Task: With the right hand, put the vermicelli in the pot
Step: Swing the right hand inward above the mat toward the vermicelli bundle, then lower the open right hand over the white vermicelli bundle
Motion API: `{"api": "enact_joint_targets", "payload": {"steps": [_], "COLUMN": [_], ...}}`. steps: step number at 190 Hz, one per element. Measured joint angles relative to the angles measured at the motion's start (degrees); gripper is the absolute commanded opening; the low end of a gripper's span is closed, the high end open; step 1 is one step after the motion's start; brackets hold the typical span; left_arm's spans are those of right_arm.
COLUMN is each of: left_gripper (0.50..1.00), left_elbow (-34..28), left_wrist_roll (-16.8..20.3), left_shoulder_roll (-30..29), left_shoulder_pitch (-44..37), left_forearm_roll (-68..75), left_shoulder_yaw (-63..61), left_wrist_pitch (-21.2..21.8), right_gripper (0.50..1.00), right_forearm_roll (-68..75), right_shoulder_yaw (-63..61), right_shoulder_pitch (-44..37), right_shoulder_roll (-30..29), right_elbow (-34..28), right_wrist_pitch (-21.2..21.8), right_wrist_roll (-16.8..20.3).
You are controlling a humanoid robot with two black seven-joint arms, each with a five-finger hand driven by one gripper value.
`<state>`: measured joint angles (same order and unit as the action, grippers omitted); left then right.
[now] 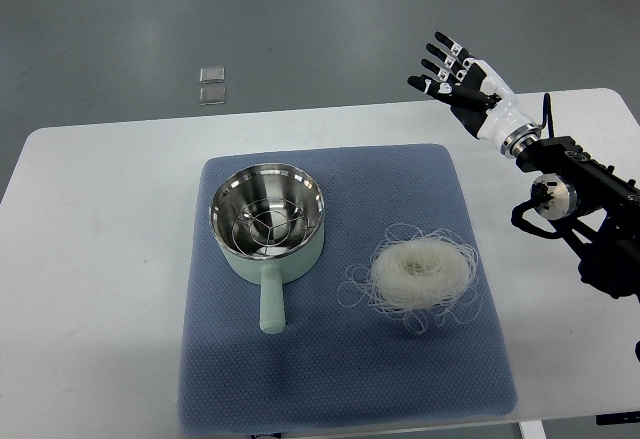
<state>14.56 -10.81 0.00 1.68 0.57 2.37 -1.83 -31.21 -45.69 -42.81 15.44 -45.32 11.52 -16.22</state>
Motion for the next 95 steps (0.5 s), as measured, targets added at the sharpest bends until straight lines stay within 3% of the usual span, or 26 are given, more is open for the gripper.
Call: {"api": "enact_joint_targets", "payload": {"steps": [15,39,71,95], "left_gripper": [1.000,1.000,1.000,1.000], "left_elbow": [0.0,0.1,0.5,1.2], "left_wrist_roll": [0.0,0.0,0.0,0.1], "left_shoulder_roll": [0.0,0.0,0.0,0.0], "left_shoulder_pitch": [0.0,0.0,0.0,0.1], "left_forearm_roll": [0.0,0.1,0.1,0.2], "left_shoulder_yaw": [0.0,0.0,0.0,-0.1], "left_wrist_pitch": [0.0,0.0,-0.1,-0.1], "right_gripper": [0.987,0.987,0.987,0.987], "right_forearm_roll": [-7.2,-17.2,-20.7,-20.3], "right_shoulder_yaw": [7.4,22.0,51.2,70.7], "right_shoulder_pitch": [-4.2,-13.7,-35.5,-51.1], "right_shoulder_roll": [4.0,10.3,14.4,14.6], "right_elbow": [-1.0,-4.1,-7.3,-12.7], "right_wrist_pitch": [1.4,7.2,14.9,19.5], "right_wrist_roll": [0.1,0.1,0.4,3.3]}}
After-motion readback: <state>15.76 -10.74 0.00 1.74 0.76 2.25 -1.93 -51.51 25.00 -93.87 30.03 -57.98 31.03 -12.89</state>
